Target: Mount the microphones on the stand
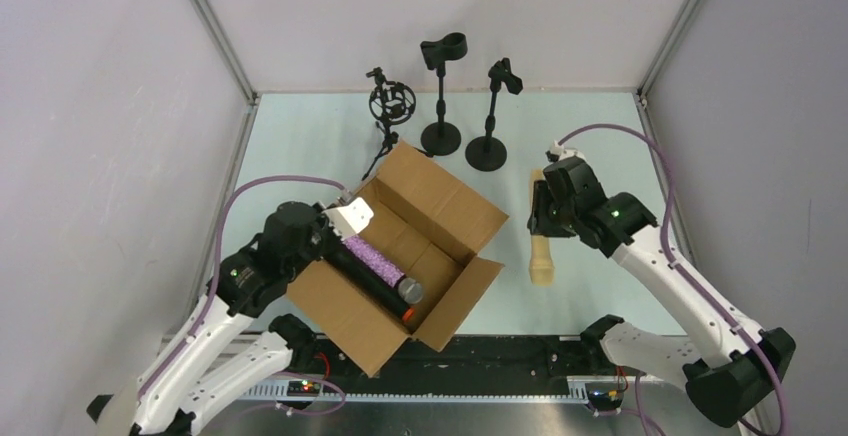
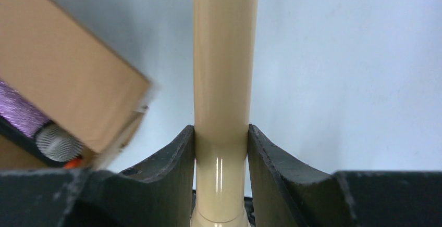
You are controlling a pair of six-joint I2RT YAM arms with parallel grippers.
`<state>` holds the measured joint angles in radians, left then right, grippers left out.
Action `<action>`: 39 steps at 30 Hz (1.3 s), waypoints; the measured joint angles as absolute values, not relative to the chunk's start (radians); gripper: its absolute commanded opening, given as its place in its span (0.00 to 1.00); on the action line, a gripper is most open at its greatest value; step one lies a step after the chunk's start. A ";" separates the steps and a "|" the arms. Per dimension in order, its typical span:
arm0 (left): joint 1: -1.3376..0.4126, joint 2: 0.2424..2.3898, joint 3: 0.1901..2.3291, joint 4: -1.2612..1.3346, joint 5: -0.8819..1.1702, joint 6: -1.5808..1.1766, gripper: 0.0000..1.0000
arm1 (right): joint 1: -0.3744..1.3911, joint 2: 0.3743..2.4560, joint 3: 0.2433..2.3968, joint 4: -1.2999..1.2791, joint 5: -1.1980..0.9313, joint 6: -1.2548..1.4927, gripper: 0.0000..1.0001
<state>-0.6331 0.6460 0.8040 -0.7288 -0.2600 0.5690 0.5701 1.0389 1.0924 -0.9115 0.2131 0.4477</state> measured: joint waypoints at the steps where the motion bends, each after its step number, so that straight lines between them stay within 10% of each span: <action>1: -0.620 0.638 0.804 -0.733 -0.253 0.580 0.00 | 0.557 1.043 1.063 -0.916 0.192 0.447 0.00; 18: -0.486 0.844 1.028 -0.803 0.053 0.678 0.00 | 0.617 1.317 0.771 -0.657 -0.016 0.518 0.00; 39: -0.484 0.725 0.938 -0.797 0.034 0.681 0.00 | 0.574 1.245 0.716 -0.543 -0.009 0.543 0.63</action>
<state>-0.4835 0.7250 0.9382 -0.7971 0.0341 0.6807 0.5735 1.2446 0.7162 -0.5430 -0.0086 0.5426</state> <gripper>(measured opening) 0.023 0.575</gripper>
